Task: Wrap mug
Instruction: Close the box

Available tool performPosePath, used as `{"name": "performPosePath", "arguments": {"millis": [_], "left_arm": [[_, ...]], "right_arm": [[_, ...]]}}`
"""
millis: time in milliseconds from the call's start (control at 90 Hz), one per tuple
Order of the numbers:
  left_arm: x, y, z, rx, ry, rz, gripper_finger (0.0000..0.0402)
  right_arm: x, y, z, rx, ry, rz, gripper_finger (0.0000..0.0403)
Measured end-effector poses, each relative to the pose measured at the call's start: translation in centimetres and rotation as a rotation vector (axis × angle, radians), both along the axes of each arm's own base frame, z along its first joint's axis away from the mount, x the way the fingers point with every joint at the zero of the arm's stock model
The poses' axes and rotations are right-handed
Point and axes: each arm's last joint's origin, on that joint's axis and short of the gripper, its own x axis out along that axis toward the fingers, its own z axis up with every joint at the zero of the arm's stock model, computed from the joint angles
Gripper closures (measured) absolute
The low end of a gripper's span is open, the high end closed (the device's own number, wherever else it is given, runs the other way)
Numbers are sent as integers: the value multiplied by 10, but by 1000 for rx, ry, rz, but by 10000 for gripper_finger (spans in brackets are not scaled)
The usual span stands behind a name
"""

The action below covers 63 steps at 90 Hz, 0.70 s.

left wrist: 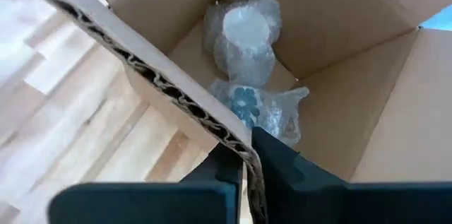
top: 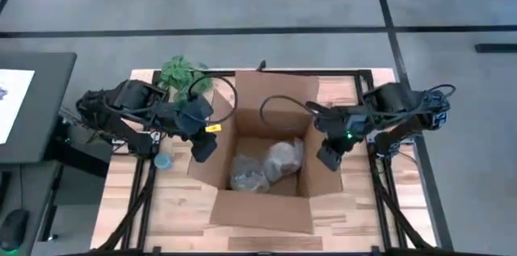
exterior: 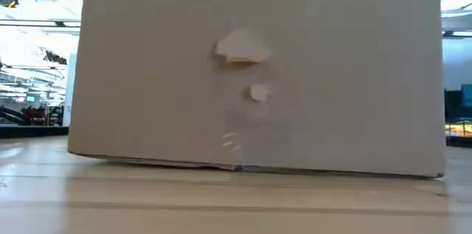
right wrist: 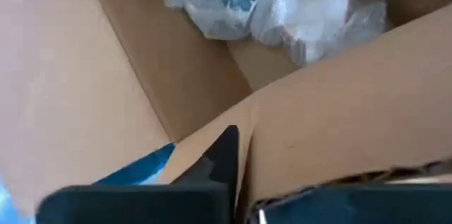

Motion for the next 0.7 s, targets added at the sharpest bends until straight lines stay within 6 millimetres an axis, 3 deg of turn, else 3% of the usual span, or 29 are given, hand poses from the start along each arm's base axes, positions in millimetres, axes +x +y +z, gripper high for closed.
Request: {"name": "performPosePath", "arguments": {"millis": [311,700], "left_arm": [[-3,0,2,-4,-18,26,300],[-60,13,28,-145,-126,-46,251]], "right_arm": [[-21,-2,11,77,-7,-124,210],[-68,-15,35,59,-149,-65,195]]}}
